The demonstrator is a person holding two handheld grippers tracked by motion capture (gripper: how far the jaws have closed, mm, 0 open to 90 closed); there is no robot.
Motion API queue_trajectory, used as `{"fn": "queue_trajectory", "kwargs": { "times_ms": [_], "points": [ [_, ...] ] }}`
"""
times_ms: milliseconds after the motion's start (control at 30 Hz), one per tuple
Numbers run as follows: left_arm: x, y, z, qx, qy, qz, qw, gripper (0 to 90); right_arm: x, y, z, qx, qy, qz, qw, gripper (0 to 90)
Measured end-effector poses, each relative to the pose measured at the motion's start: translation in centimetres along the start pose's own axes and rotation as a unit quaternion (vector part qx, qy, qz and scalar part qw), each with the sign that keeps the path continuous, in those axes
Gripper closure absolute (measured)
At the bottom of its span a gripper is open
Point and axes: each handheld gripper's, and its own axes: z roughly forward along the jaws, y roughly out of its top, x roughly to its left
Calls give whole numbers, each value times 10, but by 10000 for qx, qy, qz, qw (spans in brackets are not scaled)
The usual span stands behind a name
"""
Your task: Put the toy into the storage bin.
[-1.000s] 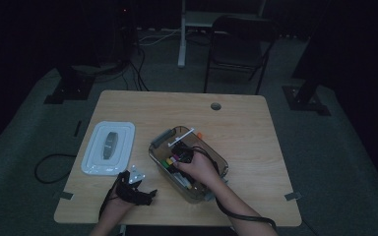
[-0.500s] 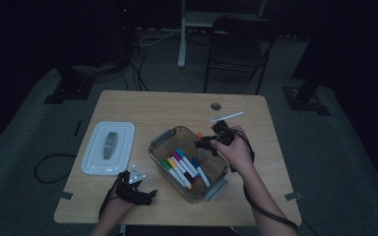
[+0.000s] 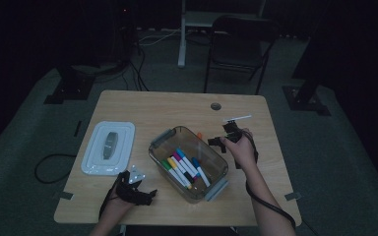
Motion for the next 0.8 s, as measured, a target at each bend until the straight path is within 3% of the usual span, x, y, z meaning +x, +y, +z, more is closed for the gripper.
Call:
{"fn": "queue_trajectory", "kwargs": {
  "times_ms": [133,200,367,433,567,800],
  "points": [
    [0,0,0,2,1,1,10000,7,-2,2,18,68,-25,12,10000,576],
    [0,0,0,0,0,0,10000,7,0,5,36,231,-25,-43,9997,575],
    [0,0,0,1,-1,-1,10000,6,3,9,56,418,-60,-115,9990,571],
    [0,0,0,-2,-1,-1,10000,7,3,11,60,496,-6,-129,9987,571],
    [0,0,0,3,1,0,10000,7,2,15,64,694,-206,-274,9970,572],
    [0,0,0,-1,-1,-2,10000,7,3,19,71,830,-321,-413,9952,599]
  ]
}}
